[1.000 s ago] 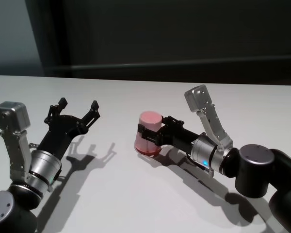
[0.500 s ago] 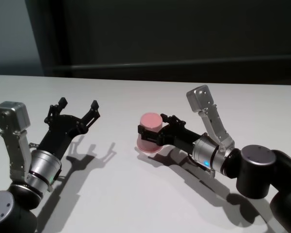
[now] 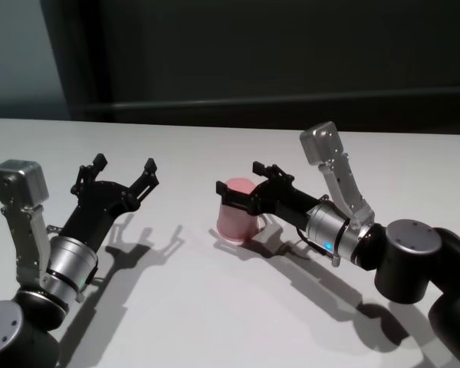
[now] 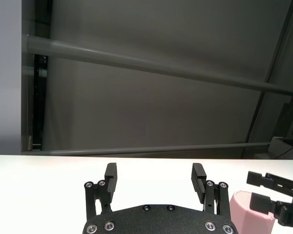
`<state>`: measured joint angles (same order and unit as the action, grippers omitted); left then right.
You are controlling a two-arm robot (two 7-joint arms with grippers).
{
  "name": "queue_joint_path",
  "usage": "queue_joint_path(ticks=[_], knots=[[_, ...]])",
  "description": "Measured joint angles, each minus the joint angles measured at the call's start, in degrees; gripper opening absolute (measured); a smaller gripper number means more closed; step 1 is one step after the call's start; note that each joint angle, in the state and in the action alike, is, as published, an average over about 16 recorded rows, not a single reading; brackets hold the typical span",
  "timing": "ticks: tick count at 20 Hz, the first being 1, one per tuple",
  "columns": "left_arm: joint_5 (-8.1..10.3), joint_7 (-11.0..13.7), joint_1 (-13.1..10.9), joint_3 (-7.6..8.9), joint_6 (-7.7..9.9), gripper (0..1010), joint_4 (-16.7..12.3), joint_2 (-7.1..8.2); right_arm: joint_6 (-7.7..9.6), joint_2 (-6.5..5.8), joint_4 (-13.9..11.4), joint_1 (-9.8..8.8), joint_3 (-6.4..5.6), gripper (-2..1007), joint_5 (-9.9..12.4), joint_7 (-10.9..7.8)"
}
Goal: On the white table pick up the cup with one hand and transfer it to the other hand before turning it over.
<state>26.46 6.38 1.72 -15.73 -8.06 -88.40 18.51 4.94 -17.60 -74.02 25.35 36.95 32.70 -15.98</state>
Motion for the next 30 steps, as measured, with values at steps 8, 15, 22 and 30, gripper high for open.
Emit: queue_joint_path(ticks=[8, 15, 22, 30], knots=[[0.0, 0.0, 0.0, 0.0, 0.0, 1003, 0.0, 0.0, -3.46, -0.34, -2.4, -0.12, -1.59, 1002, -4.1, 3.31], [0.0, 0.0, 0.0, 0.0, 0.0, 1003, 0.0, 0.0, -4.84, -2.03, -6.3, -2.88, -3.68, 1002, -8.7, 9.65], [0.0, 0.0, 0.0, 0.0, 0.0, 1003, 0.0, 0.0, -5.71, -4.19, -10.7, -7.45, -6.51, 1002, -12.0, 15.17], [0.0, 0.0, 0.0, 0.0, 0.0, 1003, 0.0, 0.0, -6.95, -5.59, -14.4, -12.53, -9.76, 1002, -13.6, 18.94]])
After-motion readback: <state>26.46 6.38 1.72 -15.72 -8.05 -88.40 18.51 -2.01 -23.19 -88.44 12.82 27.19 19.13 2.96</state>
